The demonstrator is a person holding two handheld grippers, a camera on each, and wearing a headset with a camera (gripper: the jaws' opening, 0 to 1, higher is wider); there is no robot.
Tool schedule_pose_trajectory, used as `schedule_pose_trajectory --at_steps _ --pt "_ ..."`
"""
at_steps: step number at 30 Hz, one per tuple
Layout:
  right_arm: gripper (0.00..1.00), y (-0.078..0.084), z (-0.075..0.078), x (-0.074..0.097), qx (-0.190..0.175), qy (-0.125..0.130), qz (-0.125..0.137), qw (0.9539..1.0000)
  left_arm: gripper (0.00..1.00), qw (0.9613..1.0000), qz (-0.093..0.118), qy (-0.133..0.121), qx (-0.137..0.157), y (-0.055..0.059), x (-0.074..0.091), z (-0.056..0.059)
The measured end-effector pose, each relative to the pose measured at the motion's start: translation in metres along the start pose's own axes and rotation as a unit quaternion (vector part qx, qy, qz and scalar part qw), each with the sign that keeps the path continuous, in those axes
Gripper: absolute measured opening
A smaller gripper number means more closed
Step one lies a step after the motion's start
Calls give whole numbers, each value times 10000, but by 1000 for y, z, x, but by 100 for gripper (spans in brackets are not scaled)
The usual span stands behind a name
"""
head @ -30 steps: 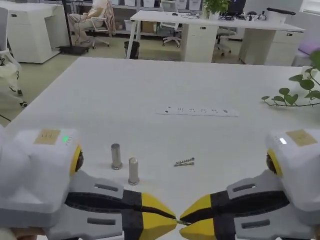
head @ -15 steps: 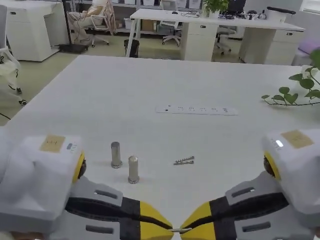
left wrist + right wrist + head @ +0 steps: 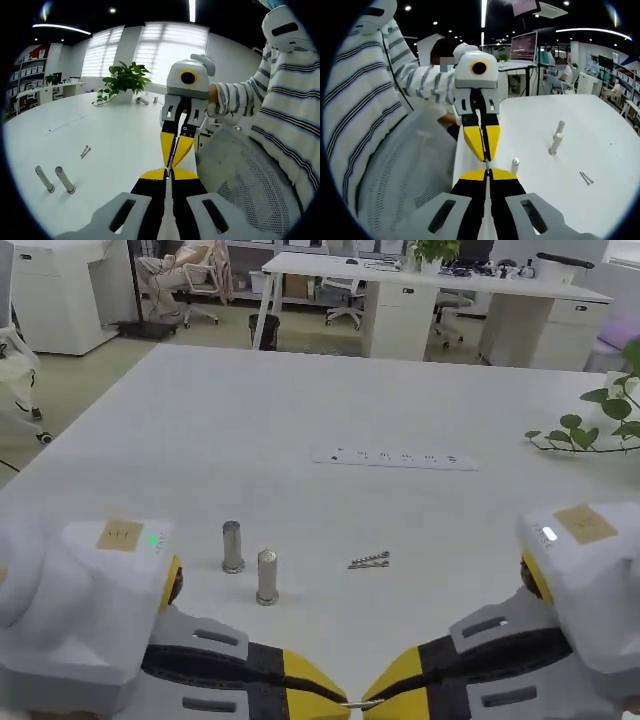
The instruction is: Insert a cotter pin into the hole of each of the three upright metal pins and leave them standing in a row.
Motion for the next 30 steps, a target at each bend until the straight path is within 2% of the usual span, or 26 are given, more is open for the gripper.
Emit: schedule_pose_trajectory --at_steps 2,4,5,7,10,15,22,25,30 --pt "3 -1 2 0 -29 53 25 10000 5 9999 83 -98 -82 -1 0 -2" --pt "3 -1 6 0 -54 98 26 9999 14 9993 143 -269 -212 -2 0 -6" --pt "3 0 7 0 -67 129 17 9999 21 9992 146 -309 -193 -1 -1 -8" --pt "3 3 11 -1 -138 218 -34 9997 26 9987 229 -456 -82 1 -1 -13" --pt "3 9 16 -3 -318 310 -65 9990 27 9967 239 -777 -48 6 1 -24" --pt "3 18 20 -8 -352 359 -217 9985 29 9929 204 -1167 41 16 4 -37" --pt "3 33 26 -17 -519 398 -444 9969 29 9904 156 -1343 276 32 0 -48" --pt "3 38 26 -21 -553 358 -550 9963 27 9881 184 -1453 473 40 -3 -52" --pt "3 41 26 -26 -607 313 -561 9961 26 9870 108 -1497 571 48 -7 -54"
Point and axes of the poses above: the centre of the closed fingertips' face, and the gripper's own axes: x roughly backward along the fingers, z roughly to its right, y roughly out of its underside, the point moved 9 cm from there along x, roughly backward along the fingers, and after that the axes turned 15 degrees about x, right-handed, at the moved point
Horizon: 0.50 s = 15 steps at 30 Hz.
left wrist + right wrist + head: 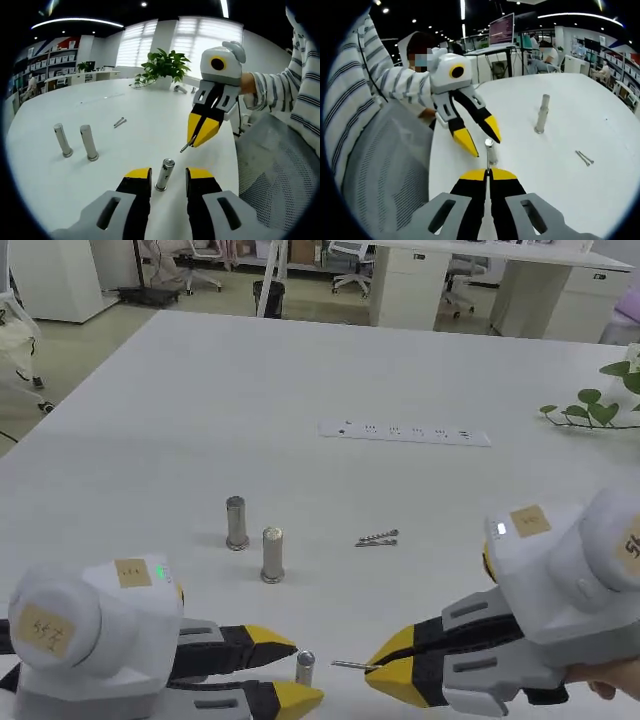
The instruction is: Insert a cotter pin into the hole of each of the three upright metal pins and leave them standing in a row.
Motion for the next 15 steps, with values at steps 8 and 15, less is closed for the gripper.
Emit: schedule_pose_trajectory --at_steps 8,15 --pt "3 3 2 -5 23 -47 -42 10000 22 9993 140 -353 -35 0 -4 -4" --pt "3 2 5 -9 63 -112 -41 9999 16 9996 108 -275 -35 1 -9 -2"
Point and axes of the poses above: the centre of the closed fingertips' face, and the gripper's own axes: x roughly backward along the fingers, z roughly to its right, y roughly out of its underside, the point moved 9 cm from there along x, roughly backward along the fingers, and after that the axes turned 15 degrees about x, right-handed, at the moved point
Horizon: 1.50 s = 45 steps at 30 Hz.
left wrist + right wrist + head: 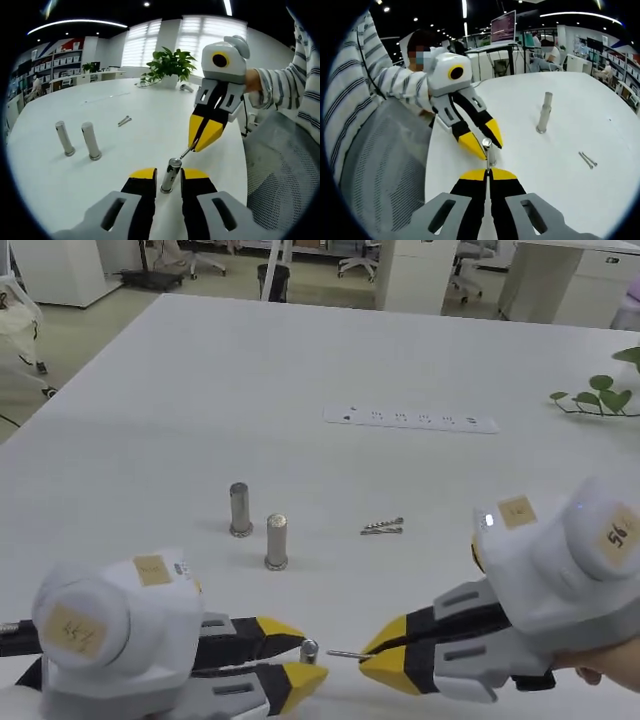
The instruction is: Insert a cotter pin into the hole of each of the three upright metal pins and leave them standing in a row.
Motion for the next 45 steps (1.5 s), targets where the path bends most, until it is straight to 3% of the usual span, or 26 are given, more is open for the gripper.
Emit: schedule_pose_trajectory --at_steps 5,11,34,45 --pt "3 -2 2 -3 99 -129 -24 9999 9 10000 -37 5 -10 1 -1 0" --pt "3 -3 3 -7 214 -212 -88 9995 9 9999 -107 -12 -94 3 -1 0" --pt "3 -4 -1 -4 102 -60 -2 9999 8 9987 -210 -265 -386 4 0 5" --pt "3 -5 1 -6 168 15 -128 9998 7 9982 -213 -365 -420 4 -1 6"
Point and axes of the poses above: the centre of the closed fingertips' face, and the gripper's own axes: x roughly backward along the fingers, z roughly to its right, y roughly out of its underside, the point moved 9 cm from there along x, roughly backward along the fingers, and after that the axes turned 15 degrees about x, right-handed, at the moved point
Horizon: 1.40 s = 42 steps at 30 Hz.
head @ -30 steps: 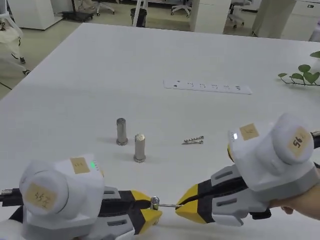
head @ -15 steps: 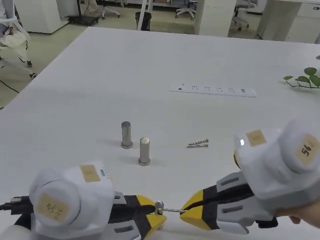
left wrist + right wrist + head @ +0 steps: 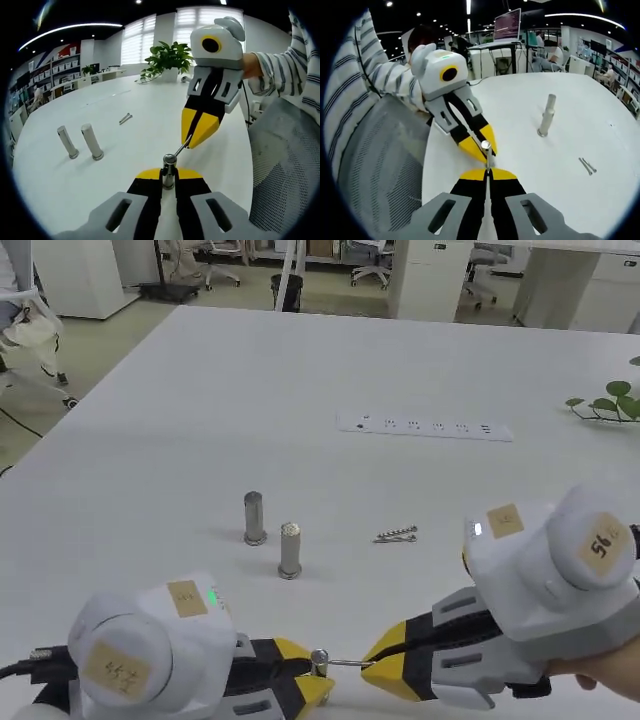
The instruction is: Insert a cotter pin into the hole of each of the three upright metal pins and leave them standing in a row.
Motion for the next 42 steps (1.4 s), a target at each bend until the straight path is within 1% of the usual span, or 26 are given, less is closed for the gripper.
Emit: schedule_pose_trajectory --at_steps 2,4,9,10,16,21,25,29,31,34,35,38,42 --pt "3 -2 -1 2 0 17 65 10000 7 10000 -6 2 7 0 0 1" --pt "3 -3 -1 2 21 30 56 10000 7 10000 -19 -17 11 0 0 1" --pt "3 -3 -2 -3 49 46 -35 10000 7 10000 -24 -42 21 0 -1 2" --pt "3 -2 -2 -4 109 59 -105 9999 7 10000 -21 -44 31 0 -1 2" --pt "3 -5 -2 -8 255 94 -248 9993 7 10000 -48 -80 0 -1 -1 2" --pt "3 -10 -2 -7 321 128 -300 9990 7 9999 -84 -118 5 1 -1 1" --pt "3 -12 -5 -6 421 124 -383 9983 7 9999 -104 -125 -5 2 -1 2" --pt "3 -11 -7 -5 212 174 -392 9989 7 9998 -130 -133 -56 2 -1 3" --pt "3 -11 -7 -6 -66 228 -361 9991 7 9997 -158 -159 -71 1 -1 4" --pt "3 -9 -6 -5 -313 285 -344 9985 7 9995 -189 -250 -97 0 -2 5" --pt "3 -8 -6 -5 -396 308 -345 9981 7 9993 -196 -296 -150 -1 -3 6" --pt "3 -7 -9 -6 -441 363 -342 9978 7 9987 -219 -402 -227 -1 -3 7" --pt "3 -4 -12 -10 -558 438 -328 9969 7 9982 -221 -471 -308 -1 -3 9"
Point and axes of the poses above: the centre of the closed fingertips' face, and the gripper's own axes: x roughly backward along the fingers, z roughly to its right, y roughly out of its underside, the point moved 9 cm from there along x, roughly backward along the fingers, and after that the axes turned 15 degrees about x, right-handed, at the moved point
